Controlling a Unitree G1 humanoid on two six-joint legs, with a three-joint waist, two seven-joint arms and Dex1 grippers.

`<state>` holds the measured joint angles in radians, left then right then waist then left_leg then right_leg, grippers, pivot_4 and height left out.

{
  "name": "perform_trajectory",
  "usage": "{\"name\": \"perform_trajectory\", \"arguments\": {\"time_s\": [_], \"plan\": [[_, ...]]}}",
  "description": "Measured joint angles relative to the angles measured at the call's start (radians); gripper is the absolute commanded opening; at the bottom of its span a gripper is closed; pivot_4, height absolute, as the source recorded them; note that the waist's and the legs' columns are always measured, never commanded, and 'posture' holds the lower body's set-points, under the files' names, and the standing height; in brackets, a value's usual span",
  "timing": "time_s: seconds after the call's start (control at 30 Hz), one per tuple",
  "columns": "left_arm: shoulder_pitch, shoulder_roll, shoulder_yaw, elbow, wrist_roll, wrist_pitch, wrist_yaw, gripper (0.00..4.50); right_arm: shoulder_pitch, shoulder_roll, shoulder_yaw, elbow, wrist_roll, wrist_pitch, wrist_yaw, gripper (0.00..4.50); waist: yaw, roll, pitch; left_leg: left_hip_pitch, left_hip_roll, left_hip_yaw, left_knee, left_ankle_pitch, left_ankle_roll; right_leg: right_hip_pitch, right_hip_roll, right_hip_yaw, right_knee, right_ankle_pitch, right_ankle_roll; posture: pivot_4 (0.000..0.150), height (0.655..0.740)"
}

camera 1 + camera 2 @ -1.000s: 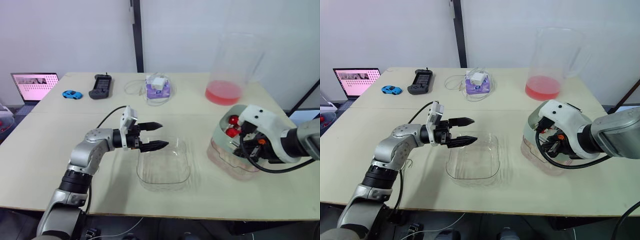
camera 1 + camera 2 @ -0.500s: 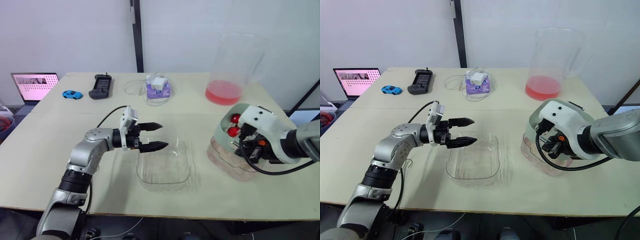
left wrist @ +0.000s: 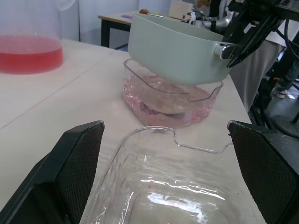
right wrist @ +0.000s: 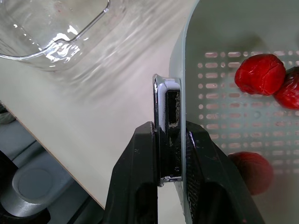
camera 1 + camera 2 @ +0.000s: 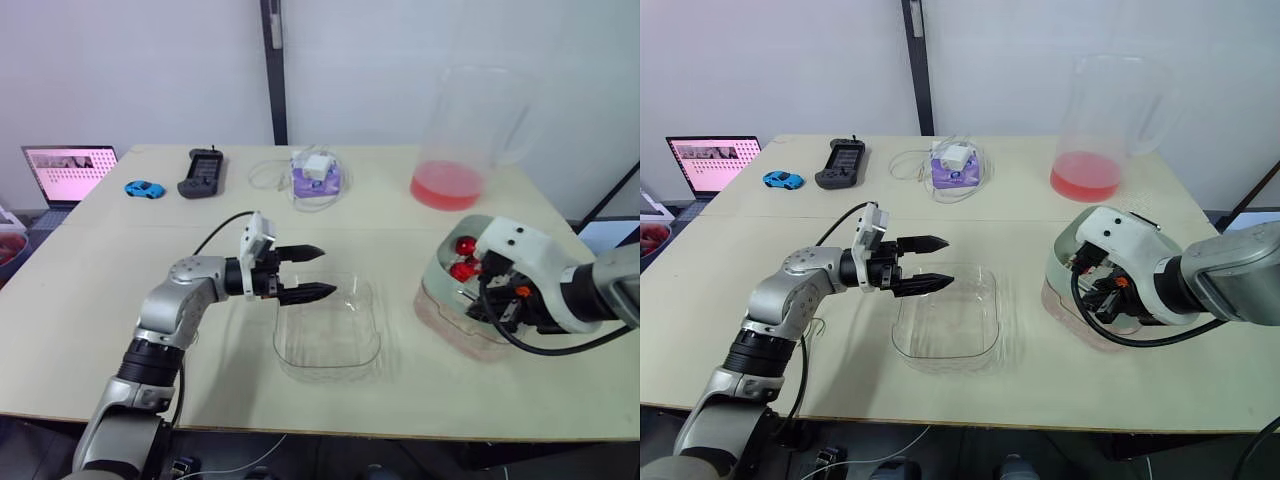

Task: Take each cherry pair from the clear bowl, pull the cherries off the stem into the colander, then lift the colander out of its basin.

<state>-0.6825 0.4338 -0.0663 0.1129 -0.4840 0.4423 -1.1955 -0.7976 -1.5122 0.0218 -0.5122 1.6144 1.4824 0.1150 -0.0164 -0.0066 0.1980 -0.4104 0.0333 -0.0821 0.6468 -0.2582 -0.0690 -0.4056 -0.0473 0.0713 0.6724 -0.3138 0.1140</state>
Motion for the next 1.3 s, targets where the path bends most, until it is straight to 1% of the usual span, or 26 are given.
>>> {"name": "perform_trajectory", "arguments": {"time_s": [0.27,0.53,0.87,0.9,1.03,1.2,1.3], "plan": [[-0.001,0.011,0.0,0.002,0.009,0.0,-0.001,4.5,0.022,-0.015,0.0,0.004,-0.007,-0.006,-0.01,0.22,0.0,0.0,0.0,0.0,0.0,0.0,0.0,0.0,0.0,0.0,0.0,0.0,0.0,0.0,0.0,0.15,0.7332],[-0.001,0.012,0.004,0.002,0.005,0.002,0.0,4.5,0.021,-0.009,0.0,0.038,-0.046,-0.007,-0.027,0.22,0.0,0.0,0.0,0.0,0.0,0.0,0.0,0.0,0.0,0.0,0.0,0.0,0.0,0.0,0.0,0.15,0.7332],[0.001,0.016,0.014,-0.002,-0.01,0.004,0.0,4.5,0.017,-0.007,0.0,0.037,-0.065,0.007,0.009,0.22,0.0,0.0,0.0,0.0,0.0,0.0,0.0,0.0,0.0,0.0,0.0,0.0,0.0,0.0,0.0,0.15,0.7332],[0.003,0.016,0.018,-0.006,-0.018,0.007,-0.003,4.5,0.017,-0.007,0.0,0.038,-0.065,0.009,0.01,0.22,0.0,0.0,0.0,0.0,0.0,0.0,0.0,0.0,0.0,0.0,0.0,0.0,0.0,0.0,0.0,0.15,0.7332],[0.014,0.026,0.067,-0.047,-0.12,0.044,-0.057,4.5,0.013,-0.005,0.001,0.045,-0.079,0.019,0.024,0.22,-0.001,0.0,0.0,0.0,0.0,0.0,0.0,0.0,0.0,0.0,0.0,0.0,0.0,0.0,0.0,0.15,0.7332],[0.03,0.048,0.115,-0.056,-0.166,0.058,-0.066,4.5,-0.089,0.041,0.018,0.064,-0.121,0.042,0.077,0.22,-0.002,0.0,0.0,0.0,0.0,0.0,0.0,0.0,0.0,0.0,0.0,0.0,0.0,0.0,0.0,0.15,0.7332],[0.048,0.049,0.126,-0.058,-0.168,0.053,-0.051,4.5,-0.177,0.086,0.08,0.068,-0.208,0.068,0.147,0.22,-0.001,0.0,0.0,0.0,0.0,0.0,0.0,0.0,0.0,0.0,0.0,0.0,0.0,0.0,0.0,0.15,0.7332]]}}
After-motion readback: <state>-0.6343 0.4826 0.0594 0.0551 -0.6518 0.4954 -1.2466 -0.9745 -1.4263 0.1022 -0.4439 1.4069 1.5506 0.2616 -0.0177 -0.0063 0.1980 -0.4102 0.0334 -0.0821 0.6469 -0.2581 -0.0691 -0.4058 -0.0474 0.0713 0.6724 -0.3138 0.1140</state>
